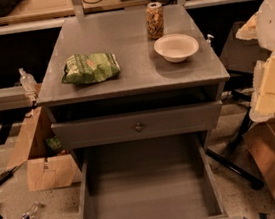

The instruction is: Place green jalapeno chip bag into middle drawer

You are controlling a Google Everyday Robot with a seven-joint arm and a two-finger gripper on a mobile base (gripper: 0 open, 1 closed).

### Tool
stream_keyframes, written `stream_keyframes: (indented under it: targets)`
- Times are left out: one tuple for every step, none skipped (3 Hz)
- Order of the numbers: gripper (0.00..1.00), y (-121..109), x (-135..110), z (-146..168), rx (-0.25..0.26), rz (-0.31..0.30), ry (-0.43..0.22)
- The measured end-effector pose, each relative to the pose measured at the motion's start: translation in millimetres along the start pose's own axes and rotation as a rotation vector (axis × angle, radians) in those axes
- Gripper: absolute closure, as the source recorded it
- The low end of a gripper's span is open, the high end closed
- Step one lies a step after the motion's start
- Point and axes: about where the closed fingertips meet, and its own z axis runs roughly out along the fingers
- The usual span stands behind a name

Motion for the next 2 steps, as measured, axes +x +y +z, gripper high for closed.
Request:
stream_keyframes:
  targets:
    - [0.00, -0.1, 0.0, 0.0, 0.000, 0.000, 0.000]
    - [0.00, -27.1, -8.6, 8.3, 0.049, 0.006, -0.098]
